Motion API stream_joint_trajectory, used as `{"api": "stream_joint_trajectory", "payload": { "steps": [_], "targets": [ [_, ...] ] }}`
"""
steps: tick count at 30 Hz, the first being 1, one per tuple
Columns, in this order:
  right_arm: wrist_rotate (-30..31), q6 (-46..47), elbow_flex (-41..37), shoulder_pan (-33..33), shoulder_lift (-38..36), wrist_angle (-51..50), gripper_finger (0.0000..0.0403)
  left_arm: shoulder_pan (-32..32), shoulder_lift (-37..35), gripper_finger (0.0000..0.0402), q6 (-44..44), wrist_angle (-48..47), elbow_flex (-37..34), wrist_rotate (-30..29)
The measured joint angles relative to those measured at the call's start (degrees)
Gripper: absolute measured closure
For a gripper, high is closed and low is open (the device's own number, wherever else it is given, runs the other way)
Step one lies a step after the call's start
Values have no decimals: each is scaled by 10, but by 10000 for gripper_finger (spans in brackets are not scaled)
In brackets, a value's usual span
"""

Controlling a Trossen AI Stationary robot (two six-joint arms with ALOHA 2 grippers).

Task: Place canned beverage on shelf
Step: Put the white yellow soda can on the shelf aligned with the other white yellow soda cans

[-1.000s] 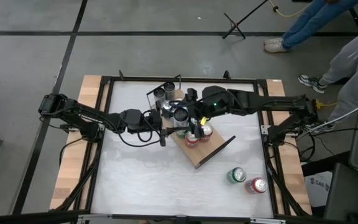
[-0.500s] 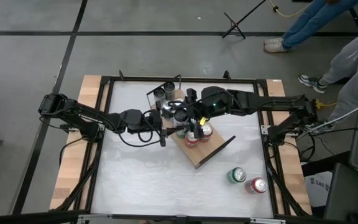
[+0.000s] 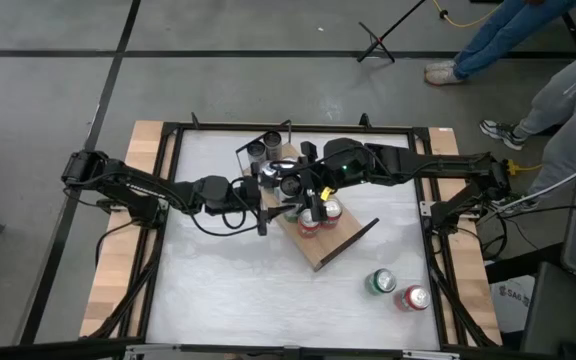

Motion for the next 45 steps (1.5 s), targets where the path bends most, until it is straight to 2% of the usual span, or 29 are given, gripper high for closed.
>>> {"api": "stream_joint_trajectory", "payload": {
  "steps": [4,12,16,20,25,31,38,45],
  "targets": [
    [1,0,0,0,0,-7,147,0,-2,111,-3,10,2,-4],
    [-3,1,1,-6,0,-7,161,0,-2,66,-5,6,2,-11],
    [-4,2,28,-20,0,-39,157,0,-2,46,-5,3,2,-22],
    [-13,1,71,-42,0,-87,159,1,-4,43,-5,4,2,-28],
    [-20,-18,130,-78,0,-145,158,0,-9,46,-5,4,1,-60],
    [-20,-47,174,-137,-2,-201,157,3,-37,47,-5,0,0,-136],
    [-103,-64,145,-237,-5,-212,156,24,-104,47,25,-50,0,-138],
    [-154,-91,54,-337,-4,-100,156,50,-151,47,24,-136,0,-136]
  ]
}}
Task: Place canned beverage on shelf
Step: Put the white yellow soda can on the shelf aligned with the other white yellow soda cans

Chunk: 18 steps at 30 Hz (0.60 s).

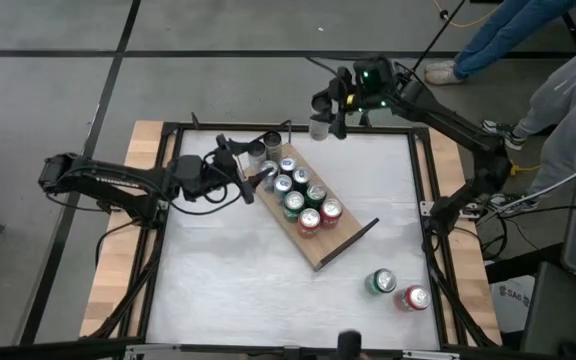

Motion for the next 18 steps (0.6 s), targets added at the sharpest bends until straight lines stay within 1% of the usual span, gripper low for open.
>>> {"api": "stream_joint_trajectory", "payload": {
  "steps": [3,6,14,18],
  "targets": [
    [-39,0,-40,-33,8,62,156,13,-3,47,0,-16,0,0],
    [-54,1,-68,-50,25,101,156,27,-4,47,-1,-17,0,8],
    [-57,5,-80,-38,97,148,155,75,-4,47,-29,-24,0,110],
    [-60,8,-80,-29,125,175,155,88,-4,47,-44,-43,0,135]
  ]
}}
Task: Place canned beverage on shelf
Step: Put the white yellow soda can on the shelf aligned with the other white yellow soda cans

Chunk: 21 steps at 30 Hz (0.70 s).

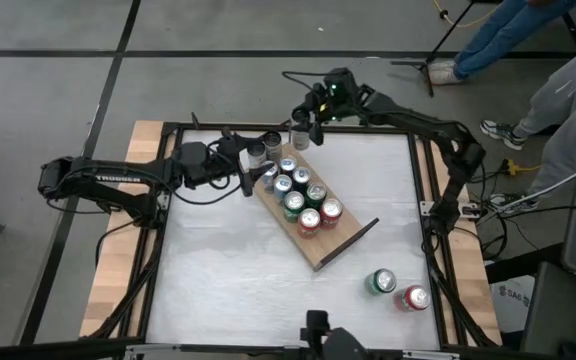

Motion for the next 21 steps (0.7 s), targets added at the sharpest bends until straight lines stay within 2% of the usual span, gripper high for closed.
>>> {"api": "stream_joint_trajectory", "payload": {
  "steps": [11,21],
  "targets": [
    [-4,12,0,21,50,43,155,7,0,48,-1,-2,0,0],
    [1,13,0,33,54,55,155,7,0,47,2,-1,0,0]
  ]
}}
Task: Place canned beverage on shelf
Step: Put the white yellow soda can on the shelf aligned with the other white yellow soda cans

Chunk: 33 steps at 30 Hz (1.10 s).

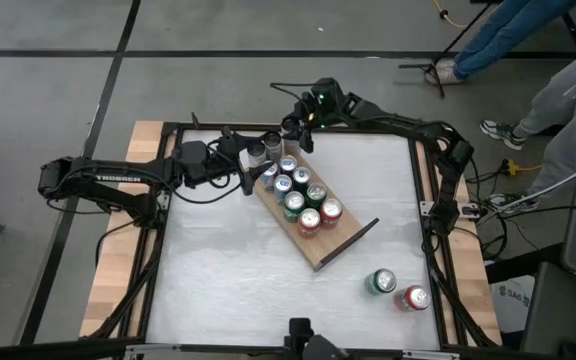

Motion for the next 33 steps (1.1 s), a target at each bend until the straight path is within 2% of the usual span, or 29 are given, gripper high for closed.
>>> {"api": "stream_joint_trajectory", "payload": {
  "steps": [17,27,33],
  "targets": [
    [6,0,0,17,11,14,154,0,0,47,0,0,0,0],
    [4,0,1,17,11,2,106,0,0,47,0,0,0,0],
    [4,0,1,18,10,1,96,0,0,47,0,0,0,0]
  ]
}}
